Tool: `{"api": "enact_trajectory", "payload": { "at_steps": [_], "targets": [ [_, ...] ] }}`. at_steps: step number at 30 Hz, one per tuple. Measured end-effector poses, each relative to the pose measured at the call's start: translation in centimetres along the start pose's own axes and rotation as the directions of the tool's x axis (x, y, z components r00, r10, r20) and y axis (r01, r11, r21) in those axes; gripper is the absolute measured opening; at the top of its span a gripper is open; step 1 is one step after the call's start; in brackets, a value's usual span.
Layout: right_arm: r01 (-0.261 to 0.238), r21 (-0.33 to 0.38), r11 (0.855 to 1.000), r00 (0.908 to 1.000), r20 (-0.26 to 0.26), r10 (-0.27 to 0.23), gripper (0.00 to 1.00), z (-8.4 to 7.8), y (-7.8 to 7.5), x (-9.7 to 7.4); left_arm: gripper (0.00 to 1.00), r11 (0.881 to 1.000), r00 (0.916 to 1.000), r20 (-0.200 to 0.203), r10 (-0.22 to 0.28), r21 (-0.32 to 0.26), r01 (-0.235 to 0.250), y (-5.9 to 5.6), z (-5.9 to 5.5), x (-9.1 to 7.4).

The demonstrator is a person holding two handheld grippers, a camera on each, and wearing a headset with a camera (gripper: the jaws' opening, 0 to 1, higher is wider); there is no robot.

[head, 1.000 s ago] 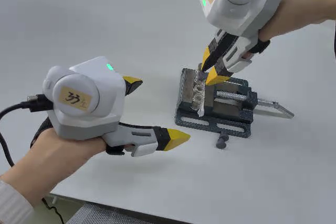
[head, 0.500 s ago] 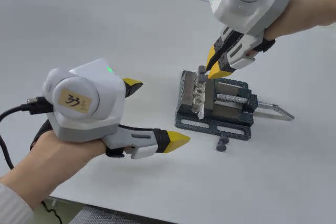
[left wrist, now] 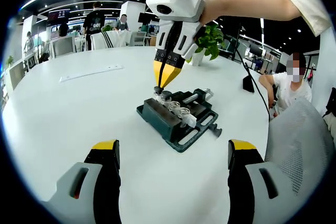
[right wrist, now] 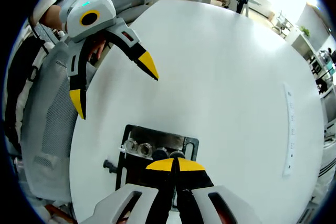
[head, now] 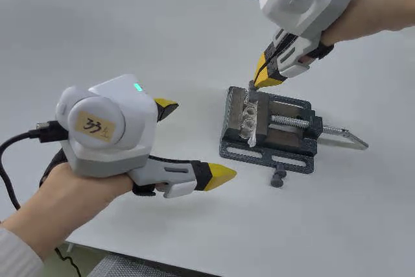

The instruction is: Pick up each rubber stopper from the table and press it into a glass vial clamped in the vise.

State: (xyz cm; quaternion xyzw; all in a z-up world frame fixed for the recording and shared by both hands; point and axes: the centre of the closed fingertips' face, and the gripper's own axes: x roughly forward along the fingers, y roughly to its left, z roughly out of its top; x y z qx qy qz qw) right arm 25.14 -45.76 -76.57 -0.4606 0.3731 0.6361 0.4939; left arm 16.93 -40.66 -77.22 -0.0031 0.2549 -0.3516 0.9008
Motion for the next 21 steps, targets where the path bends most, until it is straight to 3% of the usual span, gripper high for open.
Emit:
{"api": "enact_trajectory", "payload": {
  "at_steps": [9, 21],
  "targets": [
    [-0.006, 0.0, 1.0, 0.9997, -0.023, 0.006, 0.0, 0.13, 0.05, 0.13, 0.83, 1.0, 1.0, -0.003, -0.004, -0.006, 0.004, -0.05, -0.26, 0.15],
    [0.055, -0.042, 0.998, 0.9949, -0.082, -0.059, 0.0, -0.11, -0.52, 0.27, 0.83, 1.0, 1.0, -0.003, -0.006, -0.012, 0.006, -0.13, -0.37, 0.39]
  ]
}}
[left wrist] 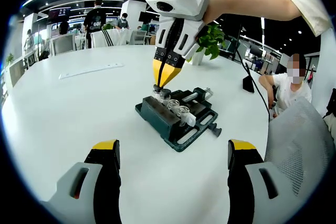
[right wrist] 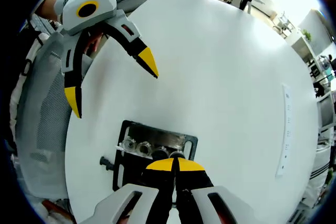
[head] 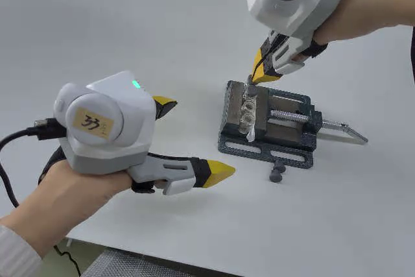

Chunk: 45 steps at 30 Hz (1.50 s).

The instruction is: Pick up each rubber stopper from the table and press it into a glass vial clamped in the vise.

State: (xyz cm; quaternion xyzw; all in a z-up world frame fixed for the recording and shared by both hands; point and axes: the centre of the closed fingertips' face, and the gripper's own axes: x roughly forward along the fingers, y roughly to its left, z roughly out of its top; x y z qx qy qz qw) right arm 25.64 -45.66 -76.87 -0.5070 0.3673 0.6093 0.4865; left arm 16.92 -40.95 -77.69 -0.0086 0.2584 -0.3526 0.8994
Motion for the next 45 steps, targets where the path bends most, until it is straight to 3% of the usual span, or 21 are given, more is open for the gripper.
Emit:
{"api": "enact_trajectory", "payload": {
  "at_steps": [4, 8, 14, 16, 23, 26, 27, 31, 35, 38, 45],
  "targets": [
    [0.027, -0.022, 0.999, 0.9989, -0.037, -0.028, 0.0, 0.0, 0.1, 0.2, 0.83, 1.0, 1.0, 0.005, -0.002, 0.0, 0.002, -0.1, 0.1, 0.1],
    [0.029, -0.011, 1.0, 0.9986, -0.043, -0.029, 0.0, -0.2, -0.2, 0.1, 0.83, 1.0, 1.0, 0.005, -0.001, 0.001, 0.001, -0.2, 0.2, 0.1],
    [0.014, 0.018, 1.0, 0.9999, -0.006, -0.014, 0.0, -0.3, -0.3, 0.1, 0.82, 1.0, 1.0, 0.008, 0.0, 0.003, 0.0, -0.1, 0.3, -0.2],
    [0.014, 0.069, 0.997, 0.9996, 0.023, -0.016, 0.0, -0.1, -0.4, 0.1, 0.82, 1.0, 0.9999, 0.011, 0.001, 0.002, -0.001, -0.1, 0.5, -0.3],
    [0.025, 0.067, 0.997, 0.9985, 0.048, -0.028, 0.0, 0.0, -0.3, 0.1, 0.82, 1.0, 0.9999, 0.016, 0.003, 0.014, -0.003, -0.2, 0.9, -0.5],
    [0.041, 0.021, 0.999, 0.9986, 0.033, -0.042, 0.0, -0.2, -0.4, 0.0, 0.83, 1.0, 0.9998, 0.017, 0.005, 0.018, -0.006, -0.1, 1.1, -0.5],
    [0.057, 0.025, 0.998, 0.9976, 0.037, -0.058, 0.02, -0.2, -0.2, -0.2, 0.83, 1.0, 0.9998, 0.019, 0.006, 0.02, -0.006, -0.1, 1.2, -0.5],
    [0.025, 0.089, 0.996, 0.9964, 0.079, -0.032, 0.1, -0.4, 0.5, -0.7, 0.83, 1.0, 0.9998, 0.018, 0.005, 0.026, -0.005, 0.0, 1.3, -0.6],
    [0.0, 0.174, 0.985, 0.9874, 0.156, -0.028, 0.21, -0.9, 1.3, -1.3, 0.83, 1.0, 0.9995, 0.032, 0.003, 0.001, -0.003, 0.0, 1.7, -0.7],
    [-0.001, 0.206, 0.979, 0.9795, 0.197, -0.041, 0.27, -1.4, 2.4, -1.7, 0.83, 0.999, 0.9997, 0.02, 0.015, 0.033, -0.015, 0.1, 1.6, -0.9],
    [0.008, 0.282, 0.959, 0.9504, 0.296, -0.095, 0.4, -2.2, 4.5, -2.1, 0.84, 1.0, 0.9997, 0.022, 0.01, 0.028, -0.01, 0.1, 1.8, -1.1]
  ]
}}
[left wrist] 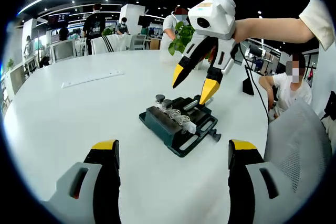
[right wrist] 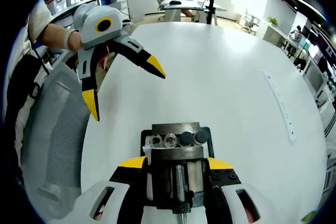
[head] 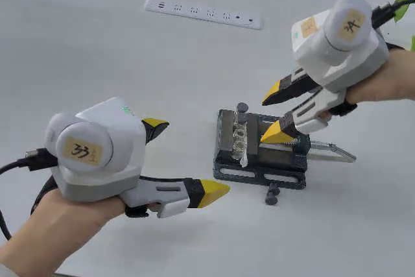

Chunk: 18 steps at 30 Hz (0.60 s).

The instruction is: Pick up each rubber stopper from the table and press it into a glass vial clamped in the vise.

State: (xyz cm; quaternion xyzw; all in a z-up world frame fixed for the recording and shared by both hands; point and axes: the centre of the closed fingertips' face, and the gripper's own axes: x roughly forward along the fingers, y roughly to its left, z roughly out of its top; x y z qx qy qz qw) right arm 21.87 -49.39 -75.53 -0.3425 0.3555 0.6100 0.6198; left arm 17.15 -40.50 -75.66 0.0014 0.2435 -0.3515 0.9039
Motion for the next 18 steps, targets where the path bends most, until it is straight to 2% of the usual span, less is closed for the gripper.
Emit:
{"api": "enact_trajectory", "payload": {
  "at_steps": [3, 5, 12, 18],
  "targets": [
    [0.003, 0.04, 0.999, 0.9982, 0.059, -0.006, 0.45, -0.1, 0.9, -0.2, 0.85, 1.0, 1.0, -0.002, 0.0, 0.011, 0.0, 0.0, 0.1, -0.1],
    [0.013, 0.048, 0.999, 0.997, 0.076, -0.016, 0.48, -0.6, 1.5, -0.3, 0.85, 1.0, 1.0, -0.004, -0.003, 0.016, 0.003, 0.0, 0.2, -0.1],
    [0.035, 0.07, 0.997, 0.9947, 0.094, -0.042, 0.62, -2.5, 3.5, -0.4, 0.86, 1.0, 1.0, -0.008, -0.006, 0.029, 0.006, 0.0, 0.4, -0.3],
    [0.051, 0.083, 0.995, 0.9935, 0.097, -0.059, 0.71, -3.8, 4.9, -0.4, 0.87, 1.0, 1.0, -0.002, -0.001, 0.021, 0.001, 0.1, 0.6, -0.6]
  ]
}}
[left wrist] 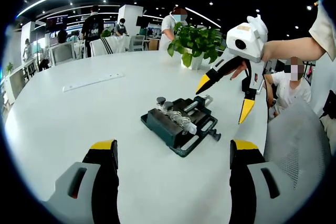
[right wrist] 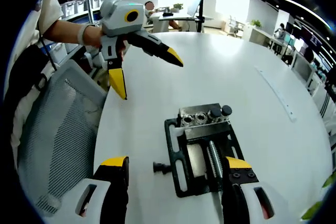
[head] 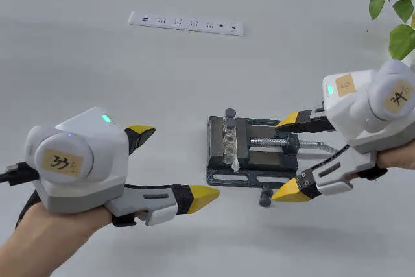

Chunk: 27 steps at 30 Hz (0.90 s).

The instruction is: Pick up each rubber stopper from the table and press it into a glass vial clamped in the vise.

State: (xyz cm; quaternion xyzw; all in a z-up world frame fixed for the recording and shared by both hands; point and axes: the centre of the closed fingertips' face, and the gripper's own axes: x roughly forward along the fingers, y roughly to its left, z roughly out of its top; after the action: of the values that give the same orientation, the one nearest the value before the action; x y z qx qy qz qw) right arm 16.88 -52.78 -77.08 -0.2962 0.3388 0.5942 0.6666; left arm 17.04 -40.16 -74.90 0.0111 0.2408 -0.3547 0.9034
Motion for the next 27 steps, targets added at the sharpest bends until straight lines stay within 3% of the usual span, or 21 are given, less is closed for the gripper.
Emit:
{"api": "enact_trajectory", "payload": {
  "at_steps": [8, 19, 27],
  "targets": [
    [0.012, 0.01, 1.0, 0.9999, 0.0, -0.012, 0.78, -1.3, 1.6, 0.1, 0.89, 1.0, 1.0, -0.001, -0.004, 0.009, 0.004, 0.0, -0.1, -0.4],
    [0.028, 0.001, 1.0, 0.9992, -0.028, -0.028, 0.61, -2.9, 2.2, 1.5, 0.89, 1.0, 1.0, -0.005, 0.0, 0.011, 0.0, 0.0, -0.2, -0.8],
    [0.055, 0.02, 0.998, 0.9985, 0.005, -0.055, 0.35, -2.6, 2.6, 1.8, 0.89, 1.0, 1.0, -0.008, 0.001, 0.003, -0.001, -0.1, -0.5, -1.0]
  ]
}}
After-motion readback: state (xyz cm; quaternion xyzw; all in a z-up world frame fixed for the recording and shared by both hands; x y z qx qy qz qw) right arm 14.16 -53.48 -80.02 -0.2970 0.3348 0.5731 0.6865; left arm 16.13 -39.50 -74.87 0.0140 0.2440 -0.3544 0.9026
